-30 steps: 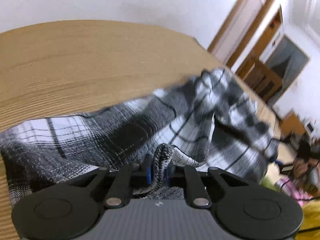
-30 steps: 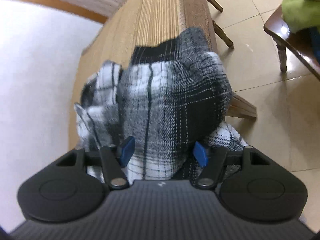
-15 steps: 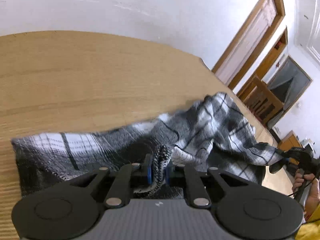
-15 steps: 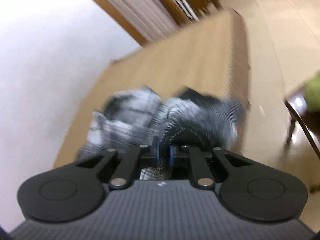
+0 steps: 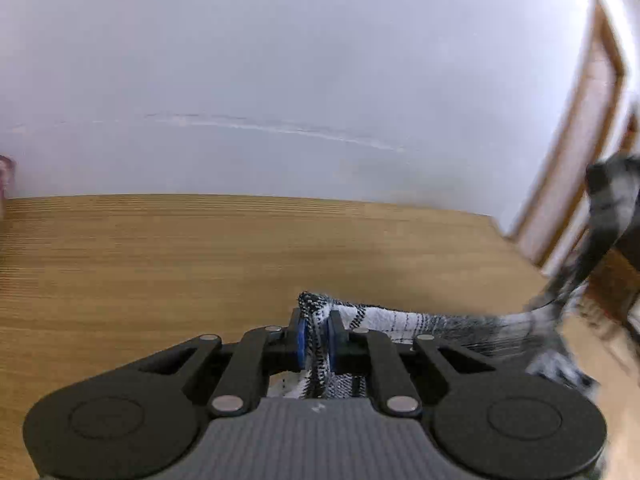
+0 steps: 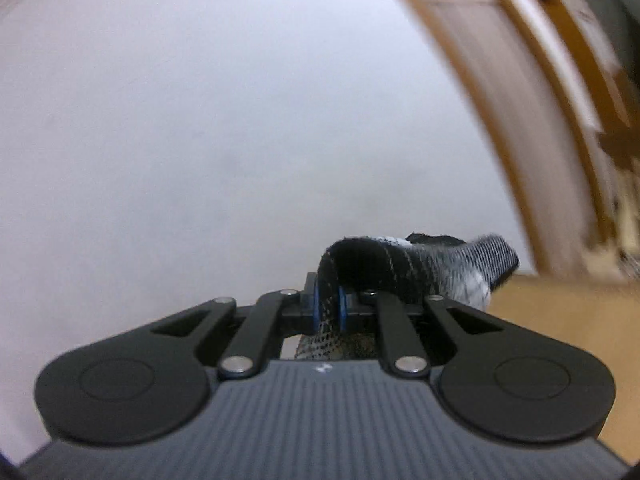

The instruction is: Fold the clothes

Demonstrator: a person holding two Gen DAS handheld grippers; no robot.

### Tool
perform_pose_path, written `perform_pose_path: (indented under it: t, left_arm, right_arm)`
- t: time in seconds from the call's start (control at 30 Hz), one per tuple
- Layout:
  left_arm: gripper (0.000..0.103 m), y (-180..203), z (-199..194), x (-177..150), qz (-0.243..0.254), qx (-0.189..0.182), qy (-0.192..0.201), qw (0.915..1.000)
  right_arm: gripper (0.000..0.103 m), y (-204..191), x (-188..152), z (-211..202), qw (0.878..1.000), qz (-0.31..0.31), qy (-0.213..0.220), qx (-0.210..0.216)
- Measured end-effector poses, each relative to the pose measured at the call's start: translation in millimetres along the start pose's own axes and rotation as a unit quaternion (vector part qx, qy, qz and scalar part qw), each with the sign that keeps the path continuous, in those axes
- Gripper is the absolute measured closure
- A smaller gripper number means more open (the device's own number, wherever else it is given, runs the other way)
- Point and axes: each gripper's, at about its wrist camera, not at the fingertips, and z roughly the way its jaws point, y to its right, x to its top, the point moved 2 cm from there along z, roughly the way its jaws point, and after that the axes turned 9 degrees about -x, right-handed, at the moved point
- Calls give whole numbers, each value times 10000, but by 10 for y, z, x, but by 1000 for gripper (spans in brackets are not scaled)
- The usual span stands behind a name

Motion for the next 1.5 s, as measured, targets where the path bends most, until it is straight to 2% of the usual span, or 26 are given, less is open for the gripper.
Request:
perform_pose_path:
  t: [0.1, 0.2, 0.33, 0.43, 0.5, 0.53, 0.57, 0.63, 0.73, 0.8, 0.9, 0.97, 1.03, 1.1, 1.2, 1.27, 1.33, 1.4, 1.43, 1.5]
  left_arm:
    - [92, -327, 408, 120, -247, 623, -119, 9977]
    - [92, -659, 832, 126, -451, 1186, -312, 9914]
    - [91, -995, 1440, -4, -410, 1808, -773, 9796]
    - [87, -1151, 1746, -141, -290, 2019, -1092, 9729]
    - [80, -1193, 1781, -184, -229, 2080, -1120, 9714]
    - [73, -1205, 1768, -188, -185, 2121, -1127, 9706]
    - [66, -1216, 1754, -192, -142, 2161, -1134, 9696]
    - [59, -1239, 1727, -201, -55, 2242, -1148, 9677]
    - [61, -1275, 1526, -168, -246, 2150, -1064, 9705]
    - [64, -1257, 1366, -136, -340, 2131, -927, 9720]
    - [62, -1104, 1070, -141, -244, 1931, -796, 9776]
    - [58, -938, 1031, -186, -111, 1746, -872, 9807]
    - [56, -798, 1079, -249, -86, 1430, -1043, 9842]
    - [57, -746, 1242, -381, 114, 1636, -1199, 9791]
    - [54, -673, 1491, -581, 422, 1964, -1430, 9691]
    - [38, -693, 1516, -569, 471, 2171, -1406, 9648]
    - [33, -764, 1531, -547, 513, 2383, -1354, 9603]
    - [39, -902, 1537, -482, 466, 2540, -1412, 9557]
    - [48, -909, 1456, -466, 421, 2522, -1415, 9564]
    - [49, -992, 1338, -419, 333, 2402, -1359, 9606]
  right_arm:
    - [91, -486, -112, 868, 9980, -530, -214, 271]
    - [91, -895, -583, 1756, 9916, -1136, -520, 347]
    - [88, -1228, -1564, 2861, 9739, -1844, -1288, 297]
    - [86, -1297, -2267, 3355, 9511, -2295, -2066, 6]
    - [85, -1234, -2472, 3395, 9447, -2465, -2158, 143]
    - [80, -1174, -2518, 3389, 9419, -2539, -2187, 231]
    - [74, -1087, -2502, 3356, 9392, -2584, -2244, 290]
    - [71, -893, -2417, 3262, 9340, -2631, -2387, 371]
    - [71, -393, -2160, 3092, 9266, -2431, -2797, 636]
    - [70, -95, -2103, 2892, 9124, -2293, -3288, 828]
    - [69, 342, -2181, 2595, 8794, -2260, -4068, 1001]
    - [69, 462, -2355, 2361, 8596, -2555, -4300, 1046]
    - [71, 482, -2546, 2203, 8506, -2936, -4241, 1025]
    - [72, 447, -2706, 2200, 8527, -3077, -4151, 764]
    - [72, 404, -2745, 2309, 8720, -3077, -3783, 418]
    - [71, 380, -2762, 2441, 8840, -2986, -3593, 176]
    - [71, 376, -2744, 2564, 8928, -2847, -3490, -47]
    - [71, 369, -2690, 2629, 8996, -2577, -3510, -347]
    - [70, 356, -2661, 2617, 9028, -2430, -3509, -526]
    - [68, 296, -2535, 2358, 9127, -2284, -3362, -420]
